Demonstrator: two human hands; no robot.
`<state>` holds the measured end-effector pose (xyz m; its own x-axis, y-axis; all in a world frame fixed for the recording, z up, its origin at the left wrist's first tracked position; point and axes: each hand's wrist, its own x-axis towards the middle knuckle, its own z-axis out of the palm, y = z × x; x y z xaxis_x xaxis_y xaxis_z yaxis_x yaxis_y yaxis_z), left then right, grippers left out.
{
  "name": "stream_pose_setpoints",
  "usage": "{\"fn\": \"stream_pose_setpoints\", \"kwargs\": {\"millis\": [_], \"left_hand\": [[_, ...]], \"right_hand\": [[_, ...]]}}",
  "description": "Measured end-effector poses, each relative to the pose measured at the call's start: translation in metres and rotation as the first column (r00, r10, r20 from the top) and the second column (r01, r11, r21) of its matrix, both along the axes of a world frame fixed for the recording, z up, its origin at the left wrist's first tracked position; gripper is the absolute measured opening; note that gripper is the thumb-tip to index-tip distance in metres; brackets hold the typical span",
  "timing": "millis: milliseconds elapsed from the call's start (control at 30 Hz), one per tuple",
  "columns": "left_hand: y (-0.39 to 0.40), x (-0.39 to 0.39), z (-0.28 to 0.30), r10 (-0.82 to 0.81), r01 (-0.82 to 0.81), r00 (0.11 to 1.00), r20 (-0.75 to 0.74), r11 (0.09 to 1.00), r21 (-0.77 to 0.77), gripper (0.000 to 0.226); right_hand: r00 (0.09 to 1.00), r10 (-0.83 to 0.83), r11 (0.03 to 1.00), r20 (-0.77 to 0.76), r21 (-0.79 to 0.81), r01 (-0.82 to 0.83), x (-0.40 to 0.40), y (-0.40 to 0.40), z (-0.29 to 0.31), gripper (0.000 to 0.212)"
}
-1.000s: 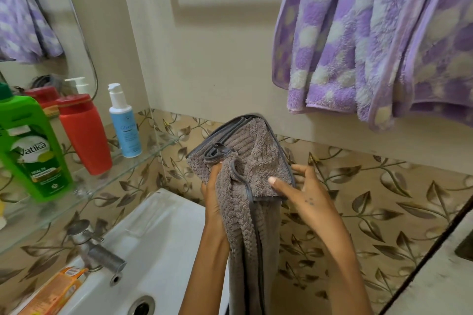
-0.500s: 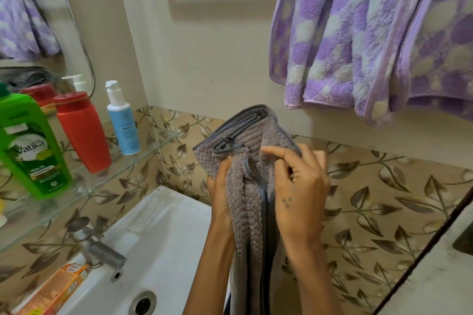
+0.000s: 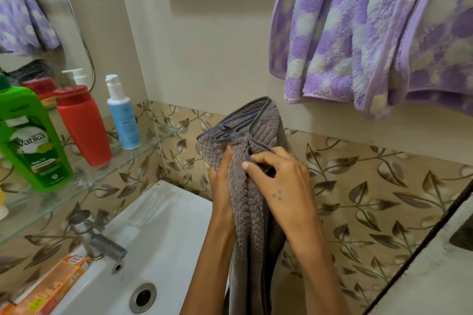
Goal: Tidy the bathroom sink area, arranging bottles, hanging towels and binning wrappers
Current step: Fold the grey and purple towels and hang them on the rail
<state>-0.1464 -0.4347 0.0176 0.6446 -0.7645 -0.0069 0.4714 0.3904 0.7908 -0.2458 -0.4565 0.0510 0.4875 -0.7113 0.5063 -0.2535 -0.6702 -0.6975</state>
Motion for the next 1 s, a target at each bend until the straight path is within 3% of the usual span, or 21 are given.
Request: {"fn": "stream_pose_setpoints", "kwargs": {"millis": [100, 167, 300, 433, 600, 767, 1000], "left_hand": [[0.002, 0.000, 0.000, 0.089, -0.092, 0.995, 0.037, 0.992, 0.084, 0.104], [0.002, 0.003, -0.004, 0.138, -0.139, 0.990, 0.021, 0.980, 0.142, 0.109], [0.000, 0.010, -0.011, 0.245, -0.240, 0.969, -0.018, 0.959, 0.148, 0.080], [-0.001, 0.007, -0.012, 0.244, -0.239, 0.970, -0.010, 0.956, 0.168, 0.066], [0.002, 0.001, -0.008, 0.213, -0.210, 0.977, -0.006, 0.968, 0.138, 0.100], [0.011, 0.005, -0.002, 0.197, -0.195, 0.979, -0.043, 0.980, 0.049, 0.084], [0.009, -0.003, -0.002, 0.245, -0.254, 0.963, 0.111, 0.963, 0.085, 0.039]], "right_hand": [[0.992, 0.004, 0.992, 0.123, 0.121, -0.019, -0.008, -0.003, 0.002, 0.014], [0.971, -0.096, 0.984, 0.218, 0.170, 0.059, -0.014, -0.008, 0.004, 0.017], [0.856, -0.360, 0.932, 0.371, 0.178, 0.314, -0.027, -0.014, 0.009, 0.025], [0.825, -0.425, 0.901, 0.372, 0.083, 0.426, -0.018, -0.005, 0.006, 0.031], [0.806, -0.399, 0.907, 0.437, 0.057, 0.418, -0.012, -0.002, 0.003, 0.037], [0.756, -0.433, 0.893, 0.490, 0.120, 0.433, -0.026, -0.014, 0.012, 0.039], [0.869, -0.262, 0.965, 0.420, 0.134, 0.226, -0.002, 0.005, 0.003, 0.059]]}}
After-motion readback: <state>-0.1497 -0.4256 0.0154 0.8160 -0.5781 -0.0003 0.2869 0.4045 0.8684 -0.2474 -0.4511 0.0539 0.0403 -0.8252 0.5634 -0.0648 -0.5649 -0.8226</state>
